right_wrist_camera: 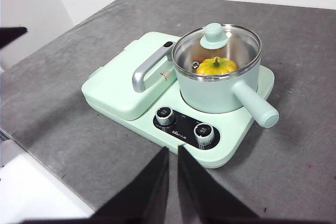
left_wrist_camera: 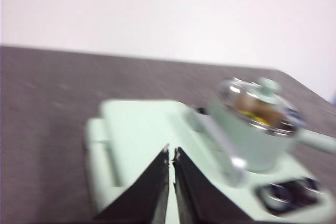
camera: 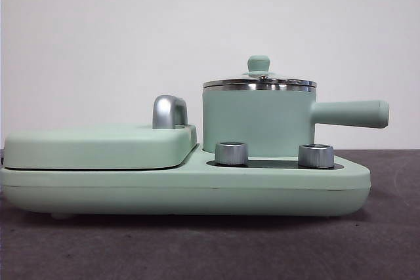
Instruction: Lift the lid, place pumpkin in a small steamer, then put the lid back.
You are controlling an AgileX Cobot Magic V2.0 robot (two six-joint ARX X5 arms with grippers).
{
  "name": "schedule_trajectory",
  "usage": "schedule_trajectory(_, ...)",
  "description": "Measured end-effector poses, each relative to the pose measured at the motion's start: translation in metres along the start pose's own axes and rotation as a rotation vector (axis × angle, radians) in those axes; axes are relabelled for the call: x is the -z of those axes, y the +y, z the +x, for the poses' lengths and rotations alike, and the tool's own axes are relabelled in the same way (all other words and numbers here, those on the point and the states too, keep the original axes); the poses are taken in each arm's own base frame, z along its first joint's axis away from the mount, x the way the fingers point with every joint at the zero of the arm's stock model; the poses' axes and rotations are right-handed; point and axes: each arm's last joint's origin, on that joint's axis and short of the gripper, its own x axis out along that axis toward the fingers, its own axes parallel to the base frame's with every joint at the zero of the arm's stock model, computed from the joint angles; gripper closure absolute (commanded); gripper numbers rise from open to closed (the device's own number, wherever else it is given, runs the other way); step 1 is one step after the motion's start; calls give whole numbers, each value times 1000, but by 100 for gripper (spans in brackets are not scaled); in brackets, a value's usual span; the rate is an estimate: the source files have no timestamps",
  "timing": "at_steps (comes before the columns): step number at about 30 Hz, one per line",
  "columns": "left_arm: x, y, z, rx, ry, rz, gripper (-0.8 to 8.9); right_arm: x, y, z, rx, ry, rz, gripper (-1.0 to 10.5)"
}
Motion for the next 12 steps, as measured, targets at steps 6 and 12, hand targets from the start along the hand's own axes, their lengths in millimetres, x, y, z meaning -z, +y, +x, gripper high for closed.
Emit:
schedule_trajectory(6, 55, 23, 14, -112, 12, 107, 794, 0, 0, 0, 0, 0, 0, 922)
schedule_trajectory(12, 85, 37, 19, -254, 58, 114, 794, 0, 0, 0, 0, 0, 0, 922)
